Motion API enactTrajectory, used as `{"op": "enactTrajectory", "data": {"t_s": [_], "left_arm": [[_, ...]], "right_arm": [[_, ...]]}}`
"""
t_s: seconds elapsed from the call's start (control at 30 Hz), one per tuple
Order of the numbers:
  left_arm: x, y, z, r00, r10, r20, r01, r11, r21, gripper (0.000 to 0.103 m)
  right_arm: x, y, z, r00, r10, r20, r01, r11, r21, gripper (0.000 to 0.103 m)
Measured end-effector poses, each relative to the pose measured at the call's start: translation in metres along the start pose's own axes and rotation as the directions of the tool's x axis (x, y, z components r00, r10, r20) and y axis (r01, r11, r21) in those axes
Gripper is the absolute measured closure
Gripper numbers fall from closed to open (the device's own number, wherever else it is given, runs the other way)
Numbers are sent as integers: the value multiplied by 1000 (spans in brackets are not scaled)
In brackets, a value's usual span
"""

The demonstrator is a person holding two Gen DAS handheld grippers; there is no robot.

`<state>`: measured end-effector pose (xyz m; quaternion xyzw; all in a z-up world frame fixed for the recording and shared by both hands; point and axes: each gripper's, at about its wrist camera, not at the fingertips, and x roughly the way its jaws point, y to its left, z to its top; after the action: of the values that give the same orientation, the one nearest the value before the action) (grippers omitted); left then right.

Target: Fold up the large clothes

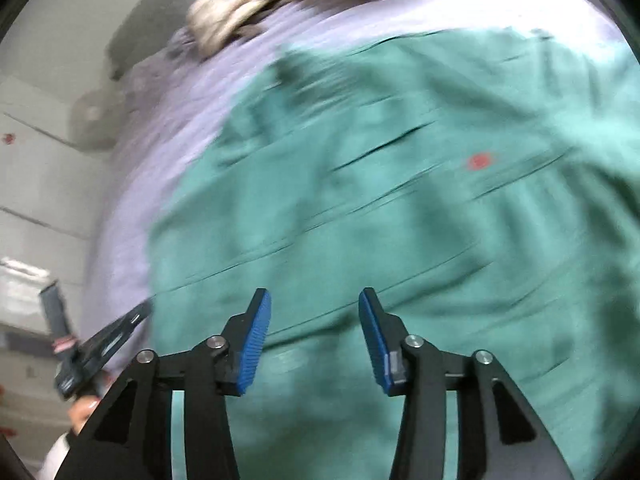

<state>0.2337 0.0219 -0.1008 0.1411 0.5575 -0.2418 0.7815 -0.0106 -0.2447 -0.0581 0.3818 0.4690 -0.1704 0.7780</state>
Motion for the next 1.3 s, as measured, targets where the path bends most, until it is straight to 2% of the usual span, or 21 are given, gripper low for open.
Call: {"op": "enactTrajectory", "data": {"t_s": [0.03,0.07,0.13,0.2,0.27,0.33,0.4,0.47,0.53,0.57,0.6,0.67,0.73,0.87,1.0,1.1,1.13,1.17,1.3], "left_arm": [[7,1,-3,1000,11,-5,-12,1000,-8,96],[10,2,-5,1000,21,1,-21,1000,-9,96],[8,1,-6,999,50,-1,-50,999,-14,96],[3,-2,-5,997,78,-15,-79,997,-15,96],[-3,-8,-4,995,96,-23,-96,995,-12,96],[-13,-17,-5,996,90,-23,-91,996,-7,96],[-23,-26,-8,997,71,-23,-71,997,-7,96],[-30,-38,-9,998,53,-40,-54,998,-23,96],[-36,-50,-12,998,14,-57,-17,999,-46,96],[-37,-57,-14,998,3,-66,-6,999,-47,91],[-38,-64,-15,997,1,-74,-4,999,-45,54],[-43,-81,-21,998,10,-63,-13,999,-48,1],[-52,-101,-23,1000,14,-19,-14,999,-35,1],[-54,-129,-32,999,4,-43,-4,1000,4,1],[-52,-165,-37,998,42,-53,-40,998,49,1],[-40,-183,-36,994,45,-101,-43,999,25,1],[-40,-189,-44,993,42,-115,-40,999,16,1],[-38,-195,-48,991,39,-127,-38,999,9,1],[-38,-224,-49,989,15,-146,-11,1000,28,1]], "right_arm": [[4,-5,10,999,-48,-2,47,999,-7,64],[8,-16,13,997,-77,-13,77,997,-7,83],[0,-46,12,997,-69,-28,70,997,45,103],[-13,-67,10,999,-39,-12,40,992,123,103],[-26,-82,4,1000,-23,-4,24,986,168,90],[-41,-96,-1,1000,3,-5,-2,984,179,88],[-41,-106,1,999,39,-9,-37,981,193,78],[-52,-116,-4,999,54,-8,-51,978,203,45],[-61,-122,-12,997,71,6,-71,975,208,33],[-68,-128,-15,997,80,8,-80,974,213,33],[-71,-132,-17,996,93,6,-92,970,223,33],[-73,-136,-19,995,104,0,-101,966,237,30],[-77,-143,-23,993,117,1,-113,962,247,27],[-87,-157,-25,990,140,19,-140,955,261,23],[-103,-179,-24,986,155,53,-164,944,287,19],[-118,-199,-21,983,165,84,-183,936,302,15],[-123,-206,-19,982,162,98,-185,934,306,11],[-130,-216,-17,981,152,117,-182,933,311,0],[-156,-249,-8,979,110,171,-162,931,328,0]]}}
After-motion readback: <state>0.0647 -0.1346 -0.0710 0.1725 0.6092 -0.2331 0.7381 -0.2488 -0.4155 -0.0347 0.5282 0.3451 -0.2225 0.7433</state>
